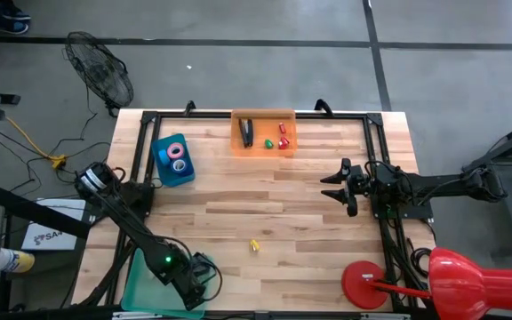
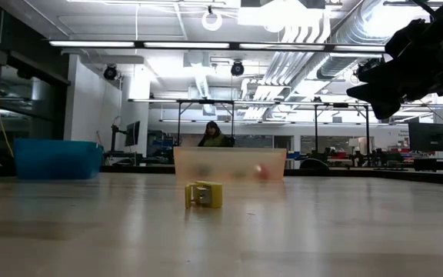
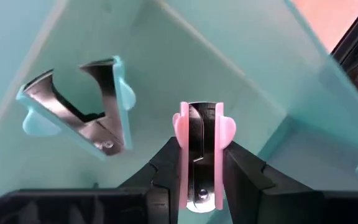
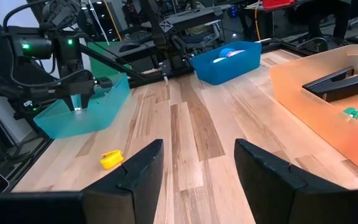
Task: Pick and place Stapler, Stapler remover, tape
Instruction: Put the pink staple remover into the green bin, then put the yellow stapler into the orange bin
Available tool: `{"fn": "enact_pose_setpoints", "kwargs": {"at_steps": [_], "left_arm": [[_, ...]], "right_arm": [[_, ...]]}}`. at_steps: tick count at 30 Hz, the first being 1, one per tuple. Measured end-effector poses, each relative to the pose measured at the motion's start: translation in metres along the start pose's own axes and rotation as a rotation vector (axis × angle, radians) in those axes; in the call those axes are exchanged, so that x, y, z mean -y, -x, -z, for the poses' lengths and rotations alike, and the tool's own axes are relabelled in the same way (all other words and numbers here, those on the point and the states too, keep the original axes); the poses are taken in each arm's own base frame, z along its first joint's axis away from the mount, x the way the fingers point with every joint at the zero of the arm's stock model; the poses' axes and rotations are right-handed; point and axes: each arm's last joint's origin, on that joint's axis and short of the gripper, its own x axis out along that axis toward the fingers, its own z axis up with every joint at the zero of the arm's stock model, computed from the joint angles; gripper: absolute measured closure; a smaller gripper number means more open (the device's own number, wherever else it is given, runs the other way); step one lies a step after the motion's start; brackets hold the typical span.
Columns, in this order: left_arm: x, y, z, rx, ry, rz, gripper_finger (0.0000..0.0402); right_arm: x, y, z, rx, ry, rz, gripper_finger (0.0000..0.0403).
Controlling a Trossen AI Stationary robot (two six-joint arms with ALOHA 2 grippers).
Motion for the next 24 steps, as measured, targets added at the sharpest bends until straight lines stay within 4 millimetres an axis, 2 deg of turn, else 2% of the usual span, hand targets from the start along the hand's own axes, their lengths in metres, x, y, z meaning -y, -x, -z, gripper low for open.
{"fn": "enact_pose_setpoints", "kwargs": {"at_steps": [2,8,11,17,24], "left_arm": [[0.0,0.0,0.0,0.015,0.006,0.002,0.0316],[0.0,0.0,-0.001,0.021,-0.001,-0.006,0.0201],[-0.001,0.0,0.0,0.013,-0.001,-0.007,0.0166],[0.0,0.006,0.001,-0.012,0.002,0.005,0.0152],[0.007,0.05,0.002,0.045,-0.017,-0.05,0.0151]], "right_arm": [[0.0,0.0,0.0,0.001,0.0,0.0,0.0214],[0.0,0.0,0.0,0.0,0.0,0.0,0.0214],[0.0,0.0,0.0,0.0,0.0,0.0,0.0214],[0.0,0.0,0.0,0.001,0.0,-0.001,0.0214],[0.0,0.0,0.0,0.001,0.0,0.0,0.0214]]}}
